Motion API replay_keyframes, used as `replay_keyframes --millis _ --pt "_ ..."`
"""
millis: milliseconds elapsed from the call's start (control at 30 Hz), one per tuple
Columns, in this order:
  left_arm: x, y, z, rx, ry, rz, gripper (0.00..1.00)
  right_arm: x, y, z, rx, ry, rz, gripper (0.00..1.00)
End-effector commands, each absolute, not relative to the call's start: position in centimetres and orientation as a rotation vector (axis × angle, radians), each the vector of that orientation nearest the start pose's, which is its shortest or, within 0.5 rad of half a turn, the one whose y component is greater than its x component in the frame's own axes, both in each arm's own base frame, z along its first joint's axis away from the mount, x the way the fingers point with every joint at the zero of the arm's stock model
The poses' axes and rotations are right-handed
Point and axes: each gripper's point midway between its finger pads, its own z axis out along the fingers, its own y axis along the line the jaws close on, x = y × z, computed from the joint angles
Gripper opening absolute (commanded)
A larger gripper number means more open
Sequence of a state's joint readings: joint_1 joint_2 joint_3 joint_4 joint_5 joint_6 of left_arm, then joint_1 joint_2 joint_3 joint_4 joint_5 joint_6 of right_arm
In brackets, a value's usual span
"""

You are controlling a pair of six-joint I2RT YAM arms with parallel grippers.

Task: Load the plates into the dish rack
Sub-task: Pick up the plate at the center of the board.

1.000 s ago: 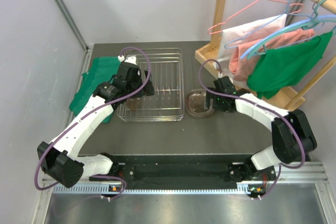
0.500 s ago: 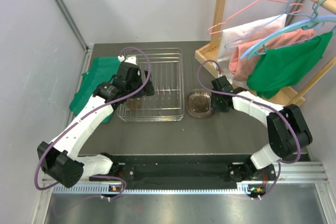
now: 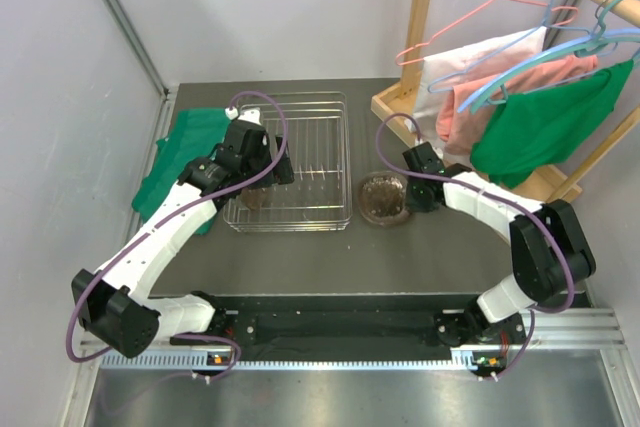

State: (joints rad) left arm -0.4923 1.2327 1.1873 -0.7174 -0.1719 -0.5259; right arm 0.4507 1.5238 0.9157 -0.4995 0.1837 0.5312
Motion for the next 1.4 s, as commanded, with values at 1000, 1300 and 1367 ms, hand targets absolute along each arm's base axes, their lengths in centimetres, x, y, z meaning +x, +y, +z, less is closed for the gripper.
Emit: replay_keyframes --millis 1000,1300,1367 --pt "30.7 -16.2 23.3 -0.121 2.268 -0.406 0.99 30.1 14.0 14.9 0.189 2.398 0.247 0.0" --pt "30.8 -16.9 23.4 -0.112 2.268 -0.449 0.99 28.9 13.5 14.8 0.227 2.377 0.275 0.0" --pt "30.8 -17.2 23.5 -0.1 2.264 -0.468 0.99 28.6 13.3 15.4 0.238 2.361 0.283 0.0"
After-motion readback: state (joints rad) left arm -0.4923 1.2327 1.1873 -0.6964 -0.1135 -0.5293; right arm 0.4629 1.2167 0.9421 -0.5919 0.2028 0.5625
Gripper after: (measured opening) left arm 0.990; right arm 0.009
